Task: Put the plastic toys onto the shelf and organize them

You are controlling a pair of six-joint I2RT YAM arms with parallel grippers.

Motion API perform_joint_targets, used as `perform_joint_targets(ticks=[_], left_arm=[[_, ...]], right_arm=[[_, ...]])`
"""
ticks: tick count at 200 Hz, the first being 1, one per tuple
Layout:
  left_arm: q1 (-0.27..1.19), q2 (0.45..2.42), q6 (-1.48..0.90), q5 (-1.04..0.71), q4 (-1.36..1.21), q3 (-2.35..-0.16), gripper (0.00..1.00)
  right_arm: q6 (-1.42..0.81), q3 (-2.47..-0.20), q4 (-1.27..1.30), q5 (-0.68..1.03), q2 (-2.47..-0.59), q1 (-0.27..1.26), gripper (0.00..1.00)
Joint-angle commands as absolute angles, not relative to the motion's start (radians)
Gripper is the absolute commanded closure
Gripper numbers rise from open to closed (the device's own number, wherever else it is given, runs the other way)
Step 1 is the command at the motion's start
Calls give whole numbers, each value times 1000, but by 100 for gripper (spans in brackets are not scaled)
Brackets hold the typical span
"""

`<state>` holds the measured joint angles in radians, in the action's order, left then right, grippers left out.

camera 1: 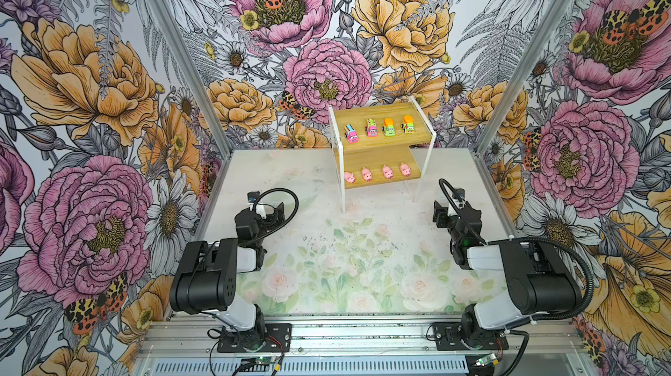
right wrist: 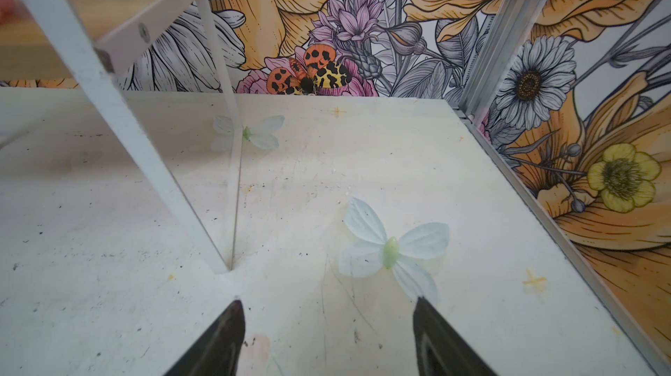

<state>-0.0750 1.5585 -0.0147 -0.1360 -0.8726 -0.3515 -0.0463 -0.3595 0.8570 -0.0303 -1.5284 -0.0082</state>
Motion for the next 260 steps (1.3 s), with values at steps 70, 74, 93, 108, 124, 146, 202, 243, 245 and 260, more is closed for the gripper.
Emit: perform_joint_targets(ticks=[70, 74, 93, 108, 124, 146, 202, 243, 245, 260], left_arm=[[-69, 1555, 17, -159, -954, -374, 1], [-69, 1555, 16, -159, -953, -375, 1], [-67, 1555, 5, -124, -950, -376, 1], [-67, 1553, -2, -101, -950, -374, 1], [-67, 1553, -3, -101, -950, -374, 1], [-67, 1554, -3, -100, -950, -374, 1], [-67, 1553, -3, -101, -950, -374, 1], [-67, 1552, 0, -99, -949, -374, 1], [-66, 1552, 0, -98, -948, -374, 1], [-63, 1552, 1, -95, -943, -377, 1]], right_arm=[[-52, -388, 870, -12, -1532, -21, 0], [-52, -388, 871, -14, -1532, -20, 0], [-52, -388, 868, -12, -1534, -19, 0], [-52, -390, 866, -8, -1534, -20, 0], [-52, -390, 866, -11, -1534, -21, 0], [-49, -388, 867, -14, -1534, -19, 1], [-50, -387, 872, -17, -1532, -18, 1], [-50, -387, 871, -17, -1533, -17, 1], [-50, -387, 871, -17, -1533, -17, 0], [-49, -387, 870, -17, -1533, -17, 1]])
